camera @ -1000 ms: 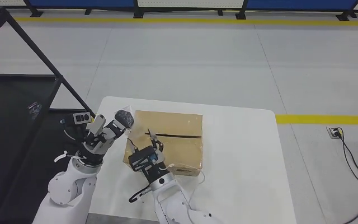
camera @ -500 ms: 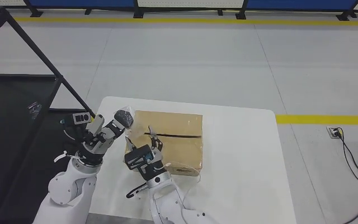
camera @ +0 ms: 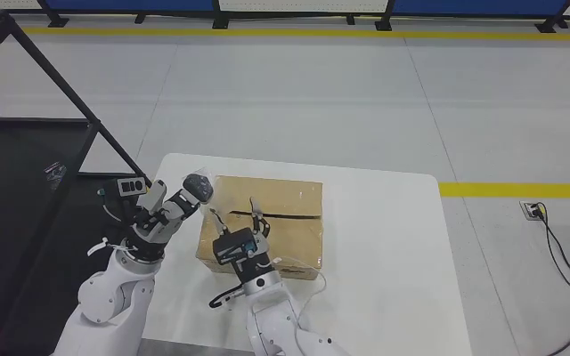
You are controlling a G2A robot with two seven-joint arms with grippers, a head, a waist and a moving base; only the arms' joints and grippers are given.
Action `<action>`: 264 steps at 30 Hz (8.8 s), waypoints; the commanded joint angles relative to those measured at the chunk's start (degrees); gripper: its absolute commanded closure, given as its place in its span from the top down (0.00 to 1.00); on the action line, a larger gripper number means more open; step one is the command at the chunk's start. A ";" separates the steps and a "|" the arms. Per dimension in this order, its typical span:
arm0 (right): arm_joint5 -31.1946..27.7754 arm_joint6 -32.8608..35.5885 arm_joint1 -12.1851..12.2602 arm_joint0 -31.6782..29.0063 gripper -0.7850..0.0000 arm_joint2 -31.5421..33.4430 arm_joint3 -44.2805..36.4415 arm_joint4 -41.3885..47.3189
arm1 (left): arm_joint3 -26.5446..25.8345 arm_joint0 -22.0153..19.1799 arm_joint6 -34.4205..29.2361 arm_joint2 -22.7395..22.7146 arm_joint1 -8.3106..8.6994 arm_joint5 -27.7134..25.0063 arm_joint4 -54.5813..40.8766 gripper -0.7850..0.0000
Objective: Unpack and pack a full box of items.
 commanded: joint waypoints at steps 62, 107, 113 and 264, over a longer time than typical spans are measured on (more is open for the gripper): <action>-19.86 12.63 0.45 -11.08 0.00 13.96 -16.39 -9.82 | 1.34 0.86 -0.64 -3.18 0.07 0.20 9.83 1.00; -17.70 58.28 -4.14 4.51 0.00 10.39 -33.71 -16.43 | 10.42 12.03 3.22 -15.98 2.79 -8.96 31.78 1.00; -16.83 63.32 -5.47 8.10 0.00 10.89 -36.65 -13.13 | 9.61 12.52 7.01 -14.51 2.58 -12.13 34.42 1.00; -54.25 77.86 -5.10 8.51 0.00 38.50 -19.99 22.44 | 3.22 8.22 5.63 -13.21 3.11 -5.34 30.37 0.00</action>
